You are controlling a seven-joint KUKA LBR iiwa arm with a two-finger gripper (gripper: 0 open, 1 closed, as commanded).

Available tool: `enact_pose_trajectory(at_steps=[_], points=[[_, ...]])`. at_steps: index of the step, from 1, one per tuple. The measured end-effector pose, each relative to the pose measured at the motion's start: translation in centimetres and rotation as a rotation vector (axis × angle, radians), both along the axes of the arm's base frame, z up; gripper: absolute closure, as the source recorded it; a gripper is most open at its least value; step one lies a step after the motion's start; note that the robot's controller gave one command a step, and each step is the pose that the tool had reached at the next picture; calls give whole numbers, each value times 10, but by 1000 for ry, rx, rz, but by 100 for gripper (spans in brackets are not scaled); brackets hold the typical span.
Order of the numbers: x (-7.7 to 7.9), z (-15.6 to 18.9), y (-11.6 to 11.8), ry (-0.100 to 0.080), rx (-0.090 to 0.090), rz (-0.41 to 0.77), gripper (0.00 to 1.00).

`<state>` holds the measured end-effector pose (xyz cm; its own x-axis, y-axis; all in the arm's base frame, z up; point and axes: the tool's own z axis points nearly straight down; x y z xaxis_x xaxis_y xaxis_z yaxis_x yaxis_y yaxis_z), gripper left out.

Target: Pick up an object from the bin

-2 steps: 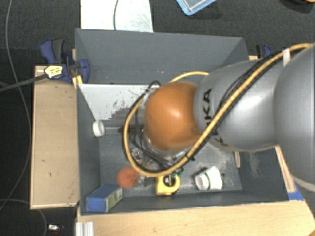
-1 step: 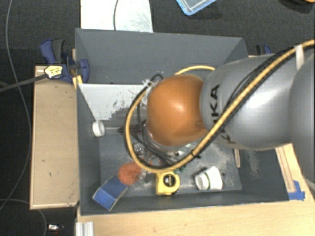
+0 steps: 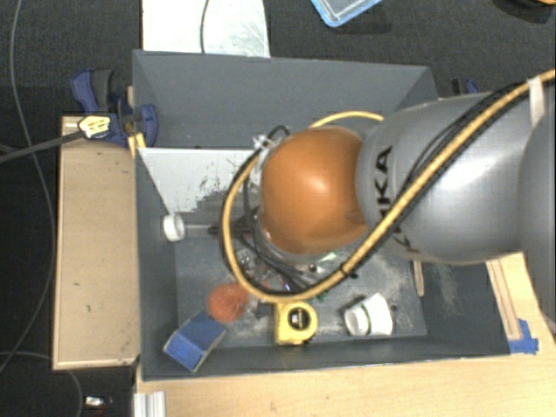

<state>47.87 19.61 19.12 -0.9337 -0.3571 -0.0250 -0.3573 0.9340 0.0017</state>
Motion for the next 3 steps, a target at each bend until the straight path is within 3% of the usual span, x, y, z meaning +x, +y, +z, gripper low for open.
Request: enact_pose_trajectory(at_steps=[3], points=[[1, 24, 0, -5, 3, -9, 100]])
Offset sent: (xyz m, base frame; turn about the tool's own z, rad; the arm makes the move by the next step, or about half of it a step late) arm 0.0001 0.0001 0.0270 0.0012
